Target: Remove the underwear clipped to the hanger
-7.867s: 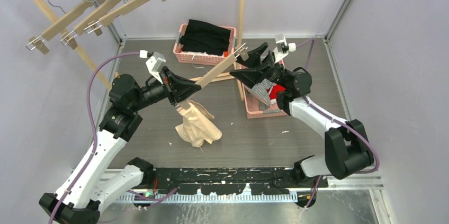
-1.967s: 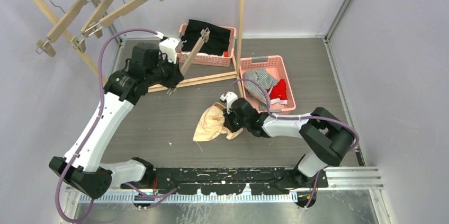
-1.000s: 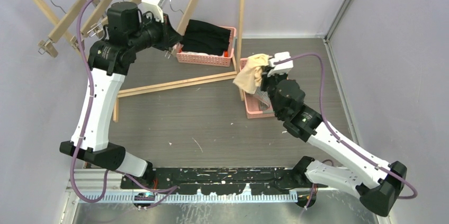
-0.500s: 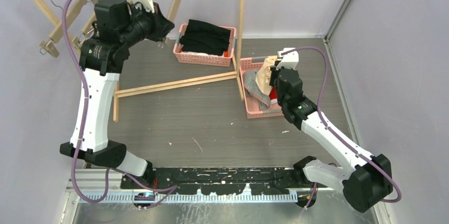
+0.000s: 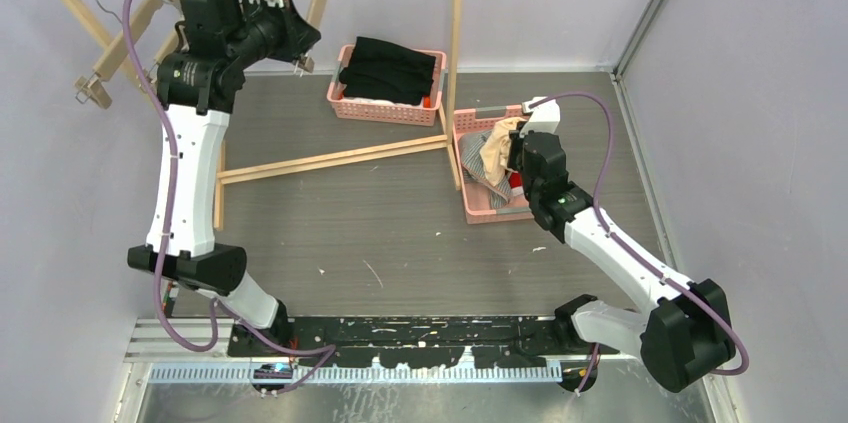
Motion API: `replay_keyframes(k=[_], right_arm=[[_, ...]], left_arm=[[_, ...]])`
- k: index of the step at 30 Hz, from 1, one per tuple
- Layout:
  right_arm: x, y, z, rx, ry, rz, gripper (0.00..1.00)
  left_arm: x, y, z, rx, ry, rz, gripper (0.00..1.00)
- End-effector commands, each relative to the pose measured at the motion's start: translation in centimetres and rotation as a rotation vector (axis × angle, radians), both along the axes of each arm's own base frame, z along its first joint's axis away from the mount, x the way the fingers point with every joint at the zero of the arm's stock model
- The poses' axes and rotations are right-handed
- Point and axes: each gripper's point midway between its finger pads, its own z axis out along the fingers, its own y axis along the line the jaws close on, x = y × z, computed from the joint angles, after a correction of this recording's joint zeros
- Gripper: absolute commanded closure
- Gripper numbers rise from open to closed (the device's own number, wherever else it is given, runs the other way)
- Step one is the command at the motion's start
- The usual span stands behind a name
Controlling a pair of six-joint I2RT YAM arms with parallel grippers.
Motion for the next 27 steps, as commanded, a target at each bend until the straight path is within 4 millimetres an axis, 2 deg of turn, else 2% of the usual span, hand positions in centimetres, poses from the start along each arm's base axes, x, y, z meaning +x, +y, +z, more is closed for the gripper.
replay_keyframes(k=[1, 7, 9, 13, 15, 16, 17, 22, 27], right_arm=[[0.6, 0.5, 2.3, 0.062, -0.078, 0.008, 0.99], [0.7, 0.5, 1.9, 0.062, -0.069, 0.007, 0.99], [0.7, 0.5, 1.7, 0.063, -0.064, 0.005, 0.99], [1.0, 0.4, 1.0, 0.056, -0.050, -0.006, 0.99], [1.3, 0.4, 0.7, 0.055, -0.039, -0.006, 0.99], [1.5, 0.4, 0.4, 0.054, -0.029, -0.004, 0.99], [1.7, 0.7, 0.3, 0.055, -0.019, 0.007, 0.99], [2.4, 1.3, -1.8, 0.064, 0.062, 0.026, 0.95], [3.0, 1.9, -4.5, 0.106, 0.157, 0.056, 0.81]], left_arm=[[0.2, 0.0, 3.0, -0.045, -0.090, -0.020, 1.00], [1.3, 0.3, 3.2, -0.052, -0.085, -0.007, 1.00], [1.4, 0.4, 2.7, -0.049, -0.059, -0.003, 0.99], [1.4, 0.8, 1.9, -0.041, -0.041, 0.015, 0.79], [1.0, 0.9, 1.7, -0.034, -0.044, 0.018, 0.63], [0.7, 0.9, 1.9, -0.037, -0.062, 0.015, 0.36], [0.3, 1.0, 2.4, -0.040, -0.084, 0.015, 0.03], [-1.8, 2.0, 4.5, -0.047, -0.178, 0.056, 0.02], [-4.1, 2.9, 6.0, -0.034, -0.224, 0.079, 0.02]])
